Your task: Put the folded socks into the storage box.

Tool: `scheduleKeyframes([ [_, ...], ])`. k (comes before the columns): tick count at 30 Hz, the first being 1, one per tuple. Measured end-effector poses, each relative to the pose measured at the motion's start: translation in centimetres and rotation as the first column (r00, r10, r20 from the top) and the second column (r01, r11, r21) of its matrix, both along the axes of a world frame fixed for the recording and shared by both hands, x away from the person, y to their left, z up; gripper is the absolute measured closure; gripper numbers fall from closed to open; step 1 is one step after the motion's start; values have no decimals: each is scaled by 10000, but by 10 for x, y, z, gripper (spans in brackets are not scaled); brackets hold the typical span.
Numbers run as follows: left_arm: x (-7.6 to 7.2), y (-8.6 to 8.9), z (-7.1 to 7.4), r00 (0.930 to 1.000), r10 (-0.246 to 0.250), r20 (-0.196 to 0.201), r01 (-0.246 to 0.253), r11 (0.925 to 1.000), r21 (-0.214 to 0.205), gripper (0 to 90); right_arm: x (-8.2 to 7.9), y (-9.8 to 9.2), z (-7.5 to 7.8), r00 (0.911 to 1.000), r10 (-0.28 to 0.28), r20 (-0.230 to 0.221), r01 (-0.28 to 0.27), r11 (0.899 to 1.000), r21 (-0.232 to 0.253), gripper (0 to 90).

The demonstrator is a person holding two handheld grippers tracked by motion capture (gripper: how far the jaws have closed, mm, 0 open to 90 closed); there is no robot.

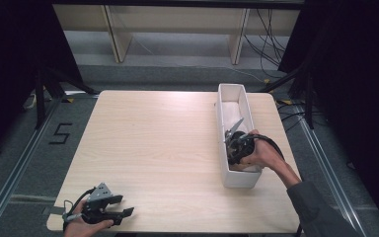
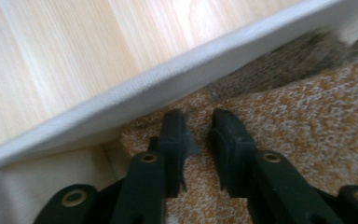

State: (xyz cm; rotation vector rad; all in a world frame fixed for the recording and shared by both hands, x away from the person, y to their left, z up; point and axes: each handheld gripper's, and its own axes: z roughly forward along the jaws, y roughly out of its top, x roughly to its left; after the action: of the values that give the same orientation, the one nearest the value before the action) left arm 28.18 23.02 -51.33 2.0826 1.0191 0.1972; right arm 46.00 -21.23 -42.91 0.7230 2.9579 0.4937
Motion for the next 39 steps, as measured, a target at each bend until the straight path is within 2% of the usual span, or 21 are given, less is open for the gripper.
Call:
scheduleKeyframes([
  [4, 0, -1, 0, 10000, 2, 14, -2, 10000, -27, 344, 0, -14, 19, 9969, -574, 536, 521, 9941, 948, 682],
  [6, 0, -1, -1, 10000, 48, 0, -48, 10000, -64, 344, 3, -22, 27, 9898, -1133, 863, 1020, 9868, 1254, 684],
  [8, 0, -1, 0, 10000, -8, 7, 8, 10000, 4, 345, 8, -28, 31, 9793, -1688, 1117, 1546, 9800, 1256, 693],
  [9, 0, -2, -1, 9999, 125, 8, -125, 9998, -175, 345, 12, -30, 31, 9740, -1898, 1235, 1732, 9757, 1340, 702],
  [11, 0, -1, 0, 10000, 66, 6, -66, 10000, -58, 344, 19, -29, 28, 9704, -2120, 1154, 1953, 9705, 1412, 704],
  [13, 0, 1, 0, 10000, -27, 1, 27, 10000, 54, 345, 26, -24, 21, 9751, -1914, 1124, 1771, 9761, 1258, 705],
  [17, 0, 0, 1, 10000, 1, 23, -1, 10000, 53, 344, 33, -10, 12, 9759, -1886, 1102, 1809, 9805, 762, 709],
  [19, -1, -1, 1, 10000, -2, 67, 2, 10000, 19, 344, 36, -5, 8, 9765, -1804, 1182, 1784, 9836, 277, 716],
  [22, -1, -1, 1, 10000, 19, 66, -19, 10000, 18, 344, 35, -1, 5, 9735, -1886, 1294, 1910, 9816, -67, 721],
  [23, -1, -2, 0, 9999, 149, 82, -147, 9998, -148, 344, 35, 1, 5, 9740, -1896, 1238, 1928, 9811, -143, 722],
  [24, -1, 0, 1, 10000, 3, 75, -3, 10000, 32, 344, 37, 1, 4, 9735, -1944, 1201, 1981, 9800, -194, 723],
  [26, -1, -1, 1, 10000, 66, 66, -66, 10000, -49, 344, 38, 2, 3, 9740, -1975, 1113, 2023, 9788, -331, 725],
  [27, -1, -1, 1, 10000, 59, 72, -59, 10000, -49, 344, 40, 2, 3, 9771, -1736, 1234, 1794, 9831, -375, 724],
  [29, 0, 1, 2, 9999, 74, 106, -75, 9999, 88, 344, 38, 1, 7, 9729, -1969, 1208, 2025, 9787, -352, 708],
  [30, 0, 1, 2, 10000, 43, 70, -43, 10000, 24, 344, 37, -3, 11, 9698, -2123, 1202, 2156, 9764, -151, 695],
  [32, 0, 1, 2, 9998, 147, 123, -146, 9999, -66, 344, 33, -10, 19, 9613, -2582, 957, 2525, 9652, 676, 667],
  [34, 1, 1, 2, 9998, 127, 136, -126, 9999, -69, 344, 27, -19, 30, 9496, -2933, 1106, 2807, 9527, 1168, 660],
  [35, 1, 1, 2, 9998, 104, 142, -103, 9999, -93, 344, 25, -24, 35, 9476, -2993, 1116, 2833, 9488, 1395, 654],
  [36, 1, 0, 3, 9998, 195, 109, -193, 9996, -182, 343, 21, -27, 40, 9389, -3310, 944, 3140, 9361, 1585, 642],
  [37, 0, 1, 3, 9996, 258, 133, -256, 9995, -178, 343, 20, -32, 43, 9348, -3359, 1156, 3127, 9324, 1813, 628],
  [39, 0, 1, 4, 9993, 298, 212, -291, 9991, -296, 342, 14, -39, 50, 9246, -3666, 1036, 3360, 9130, 2315, 598],
])
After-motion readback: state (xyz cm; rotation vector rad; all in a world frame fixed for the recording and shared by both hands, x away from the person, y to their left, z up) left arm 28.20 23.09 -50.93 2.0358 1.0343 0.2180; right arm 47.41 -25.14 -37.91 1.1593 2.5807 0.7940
